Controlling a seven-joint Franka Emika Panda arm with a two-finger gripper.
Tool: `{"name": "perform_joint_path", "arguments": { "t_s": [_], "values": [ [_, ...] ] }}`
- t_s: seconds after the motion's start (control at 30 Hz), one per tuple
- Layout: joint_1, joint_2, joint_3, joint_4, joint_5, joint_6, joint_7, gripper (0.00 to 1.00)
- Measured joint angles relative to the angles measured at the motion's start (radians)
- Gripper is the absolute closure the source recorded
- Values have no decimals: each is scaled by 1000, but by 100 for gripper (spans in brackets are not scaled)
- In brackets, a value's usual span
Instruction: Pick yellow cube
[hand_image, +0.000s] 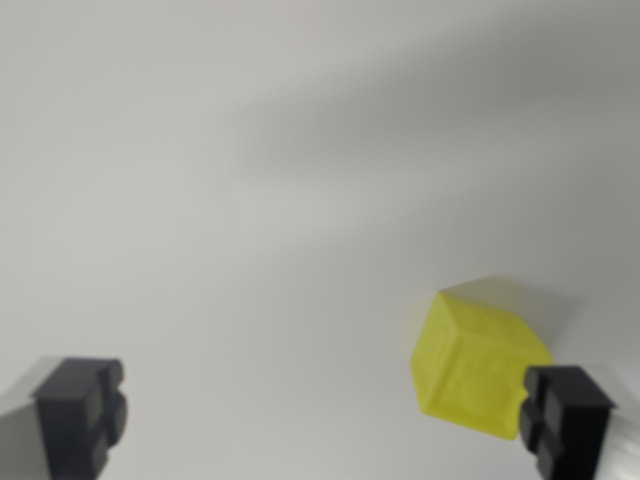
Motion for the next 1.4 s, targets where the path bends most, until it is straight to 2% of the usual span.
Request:
{"name": "perform_joint_path", "arguments": {
  "t_s": [0.73,1.4],
  "values": [
    [-50,31,0,-153,-6,176,72,0],
    [-107,108,-1,-262,-17,355,132,0]
  ]
}}
